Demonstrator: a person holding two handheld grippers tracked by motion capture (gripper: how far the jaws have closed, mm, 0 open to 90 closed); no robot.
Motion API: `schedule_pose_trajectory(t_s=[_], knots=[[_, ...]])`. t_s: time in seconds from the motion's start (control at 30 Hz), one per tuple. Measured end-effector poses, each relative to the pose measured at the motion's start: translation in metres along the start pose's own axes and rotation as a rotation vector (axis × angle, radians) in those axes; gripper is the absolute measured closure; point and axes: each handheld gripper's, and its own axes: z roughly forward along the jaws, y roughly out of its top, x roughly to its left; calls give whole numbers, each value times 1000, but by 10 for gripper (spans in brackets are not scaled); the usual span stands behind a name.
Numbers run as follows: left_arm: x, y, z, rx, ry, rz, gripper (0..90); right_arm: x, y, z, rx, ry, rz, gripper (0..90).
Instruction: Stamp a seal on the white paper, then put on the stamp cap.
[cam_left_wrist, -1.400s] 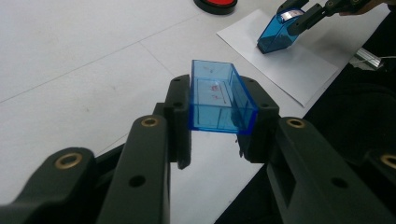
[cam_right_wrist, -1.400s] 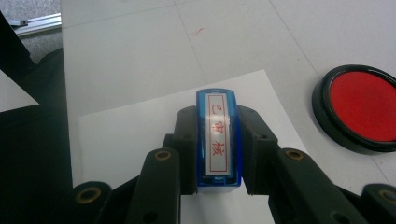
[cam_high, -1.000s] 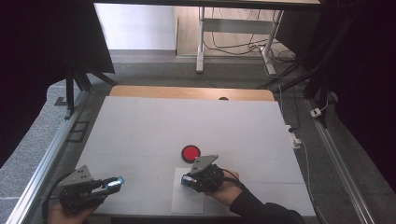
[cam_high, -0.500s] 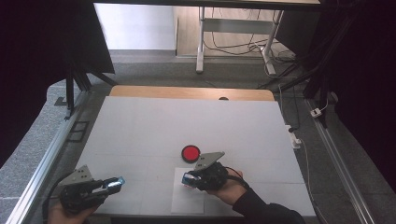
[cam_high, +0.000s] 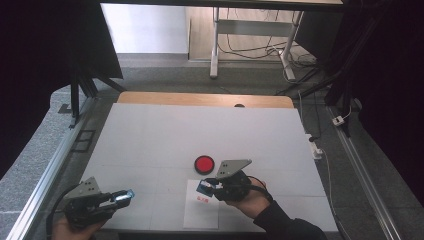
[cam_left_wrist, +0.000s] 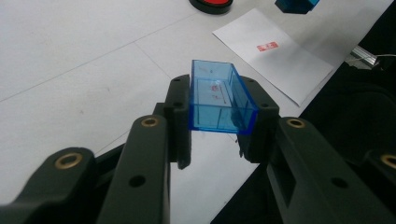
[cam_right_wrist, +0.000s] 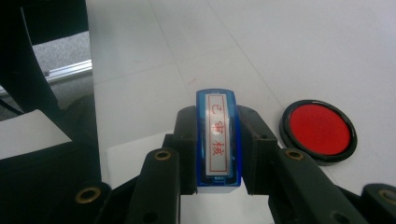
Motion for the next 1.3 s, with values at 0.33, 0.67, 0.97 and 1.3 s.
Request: schedule_pose_trajectory(t_s=[0.33,0.67,0.97,1.3], knots=[[-2,2,2,10,-9,4,676,-1,3,-16,-76,0,39,712],[-2,3,2,6,-13,3,676,-5,3,-30,-135,-13,57,712],[-2,5,2,-9,-22,10,676,-7,3,-36,-155,-19,66,712],[-6,14,5,1,-52,44,676,-7,4,-40,-173,-8,75,712]])
